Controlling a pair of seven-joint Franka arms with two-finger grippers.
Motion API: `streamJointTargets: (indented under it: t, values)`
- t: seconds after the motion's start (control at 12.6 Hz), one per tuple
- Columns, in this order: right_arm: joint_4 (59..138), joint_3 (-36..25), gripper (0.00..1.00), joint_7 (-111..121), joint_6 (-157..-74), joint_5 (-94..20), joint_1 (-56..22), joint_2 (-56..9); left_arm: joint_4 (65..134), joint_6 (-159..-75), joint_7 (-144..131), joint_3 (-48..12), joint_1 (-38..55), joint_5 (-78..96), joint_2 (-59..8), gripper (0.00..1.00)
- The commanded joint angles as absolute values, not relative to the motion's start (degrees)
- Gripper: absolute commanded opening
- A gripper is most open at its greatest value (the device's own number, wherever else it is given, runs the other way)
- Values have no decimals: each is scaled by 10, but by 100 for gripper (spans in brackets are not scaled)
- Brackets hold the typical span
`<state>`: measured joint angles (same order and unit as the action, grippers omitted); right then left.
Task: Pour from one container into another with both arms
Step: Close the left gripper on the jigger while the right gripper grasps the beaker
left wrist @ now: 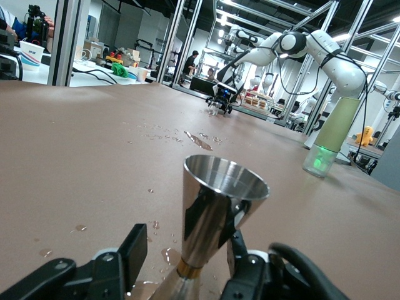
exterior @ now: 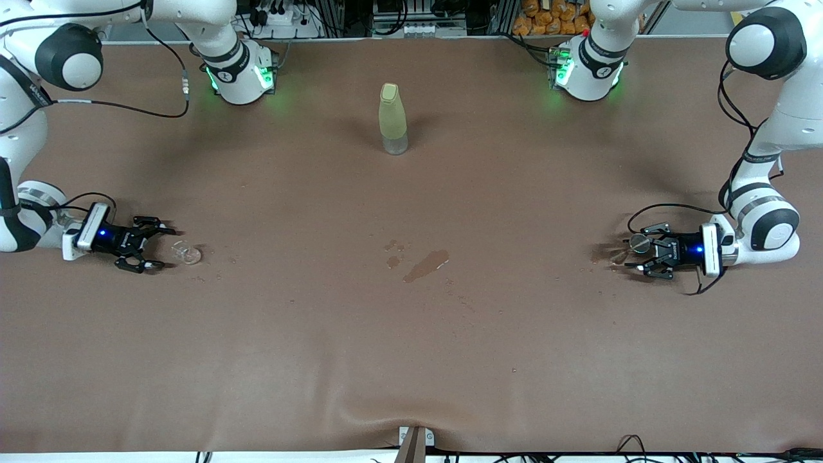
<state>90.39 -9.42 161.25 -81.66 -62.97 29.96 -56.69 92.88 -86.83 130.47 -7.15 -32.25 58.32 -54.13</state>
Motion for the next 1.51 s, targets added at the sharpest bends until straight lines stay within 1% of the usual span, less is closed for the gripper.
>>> streamJointTargets:
  t: [0.0,0.08,0.24,0.4,0.63,0.71,0.79,1.11,1.19,1.27,1.43]
  values:
    - [901,-94,100,1763,-804,-656,311,-580,933,-860,1316,-71,-321,598,-541,60]
    - [902,-94,100,1768,-805,-664,307,-582,933,-860,1316,-72,-321,599,-541,59]
    - [902,-93,100,1770,-806,-667,301,-589,930,-860,1317,-76,-321,599,-541,51]
    - [903,-93,100,1775,-808,-676,291,-590,925,-860,1317,-76,-322,598,-543,37]
    - [904,-92,100,1777,-810,-686,275,-598,927,-860,1328,-76,-321,599,-545,22]
    - [904,-92,100,1778,-811,-692,271,-600,928,-860,1329,-76,-321,599,-545,15]
    - [904,-92,100,1778,-816,-695,265,-601,927,-860,1329,-76,-321,599,-545,0]
    - [906,-90,100,1778,-838,-697,248,-606,924,-860,1321,-77,-320,618,-541,0]
    - [910,-87,100,1778,-838,-702,244,-607,917,-861,1330,-78,-319,627,-543,0]
    - [913,-86,100,1781,-839,-709,242,-608,882,-861,1343,-77,-304,627,-542,0]
    - [918,-84,100,1794,-845,-721,234,-611,878,-862,1347,-78,-296,635,-540,0]
